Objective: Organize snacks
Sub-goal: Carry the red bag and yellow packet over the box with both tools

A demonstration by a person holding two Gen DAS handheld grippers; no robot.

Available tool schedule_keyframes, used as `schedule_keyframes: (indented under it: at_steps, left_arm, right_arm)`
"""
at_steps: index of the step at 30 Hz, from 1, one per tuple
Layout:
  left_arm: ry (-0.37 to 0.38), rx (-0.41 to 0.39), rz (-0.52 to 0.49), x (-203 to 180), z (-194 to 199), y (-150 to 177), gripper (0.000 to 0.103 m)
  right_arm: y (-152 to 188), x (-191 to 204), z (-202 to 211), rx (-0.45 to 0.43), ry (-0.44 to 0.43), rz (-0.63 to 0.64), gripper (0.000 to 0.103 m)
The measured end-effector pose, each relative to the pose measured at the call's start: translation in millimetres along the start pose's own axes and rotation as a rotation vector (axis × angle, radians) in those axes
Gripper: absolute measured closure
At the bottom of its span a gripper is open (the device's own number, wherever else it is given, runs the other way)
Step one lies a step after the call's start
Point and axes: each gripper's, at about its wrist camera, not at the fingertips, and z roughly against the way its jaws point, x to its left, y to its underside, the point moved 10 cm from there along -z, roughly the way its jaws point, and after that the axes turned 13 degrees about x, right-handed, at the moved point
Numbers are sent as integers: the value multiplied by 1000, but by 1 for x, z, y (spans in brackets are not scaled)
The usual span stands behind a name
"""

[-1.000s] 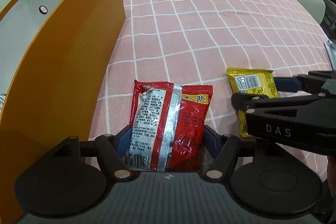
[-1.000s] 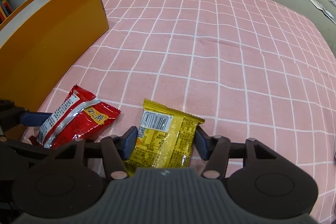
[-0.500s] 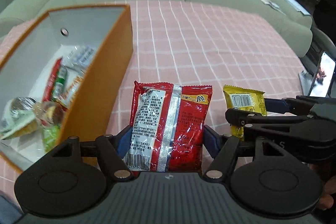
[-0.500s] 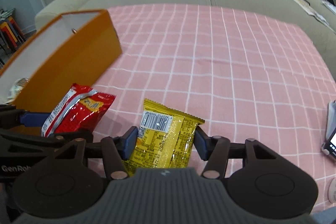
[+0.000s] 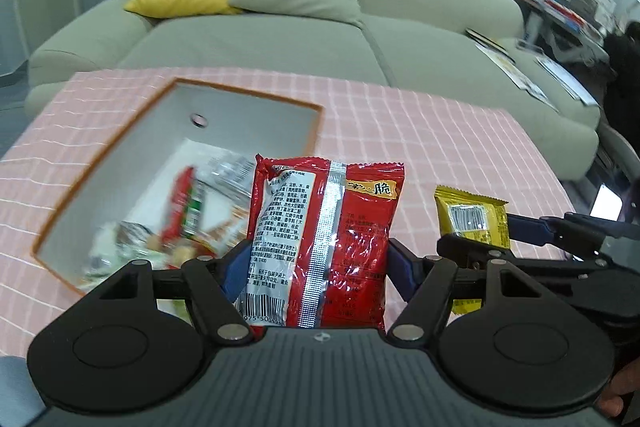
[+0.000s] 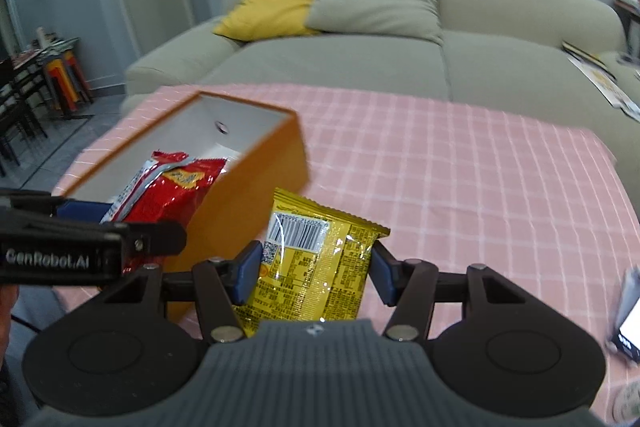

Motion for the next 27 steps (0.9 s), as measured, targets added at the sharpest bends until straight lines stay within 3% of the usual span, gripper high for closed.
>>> schedule_keyframes:
  at_steps: [8,15,27]
  left_arm:
    - [-64,-7,50,55,8,-21,23]
    - [-115,37,74,94,-7,-35,23]
    - [-215,190,3,127,-68,-38,23]
  right_arm:
    - [-44,67,-4,-45,-40,152,48]
    - [-75,112,-32,-34,-47,281,48]
    - [-116,122,-120,40,54,465,48]
